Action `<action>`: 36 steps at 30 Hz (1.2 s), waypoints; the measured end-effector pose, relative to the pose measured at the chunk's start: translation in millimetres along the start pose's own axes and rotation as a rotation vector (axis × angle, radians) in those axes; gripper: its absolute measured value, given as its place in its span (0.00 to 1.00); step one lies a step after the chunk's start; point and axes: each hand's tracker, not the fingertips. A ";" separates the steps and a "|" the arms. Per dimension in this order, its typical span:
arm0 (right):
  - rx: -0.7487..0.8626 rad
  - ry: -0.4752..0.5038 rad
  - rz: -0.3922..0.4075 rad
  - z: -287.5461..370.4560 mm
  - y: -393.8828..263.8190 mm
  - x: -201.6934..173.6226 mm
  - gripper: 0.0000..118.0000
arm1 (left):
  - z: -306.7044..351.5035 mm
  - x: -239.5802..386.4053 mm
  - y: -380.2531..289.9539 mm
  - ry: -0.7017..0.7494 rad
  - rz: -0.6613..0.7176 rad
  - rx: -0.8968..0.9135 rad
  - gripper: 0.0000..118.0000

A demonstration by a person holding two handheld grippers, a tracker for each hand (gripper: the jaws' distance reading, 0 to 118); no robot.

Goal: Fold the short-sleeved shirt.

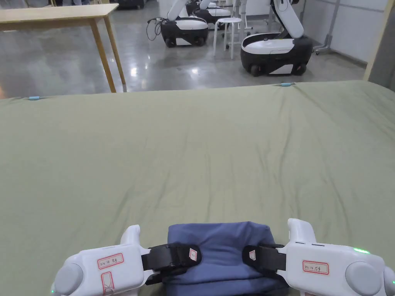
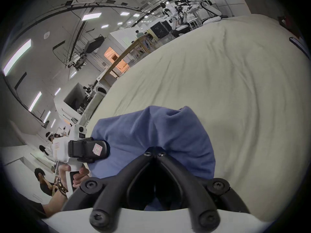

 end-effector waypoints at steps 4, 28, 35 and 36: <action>0.083 0.126 -0.048 17.5 -0.8 -6.8 0.01 | 23.1 -2.0 11.1 0.020 -0.027 0.005 0.24; 0.079 0.044 -0.071 3.7 -40.7 -80.1 0.01 | 444.1 -179.7 111.5 0.428 -0.032 0.195 0.24; 0.044 0.022 -0.070 -8.8 -48.0 -91.2 0.01 | 439.4 -200.9 115.6 0.446 -0.029 0.173 0.25; 0.041 0.015 -0.067 -7.9 -48.0 -91.2 0.01 | 439.6 -199.7 116.0 0.440 -0.030 0.182 0.25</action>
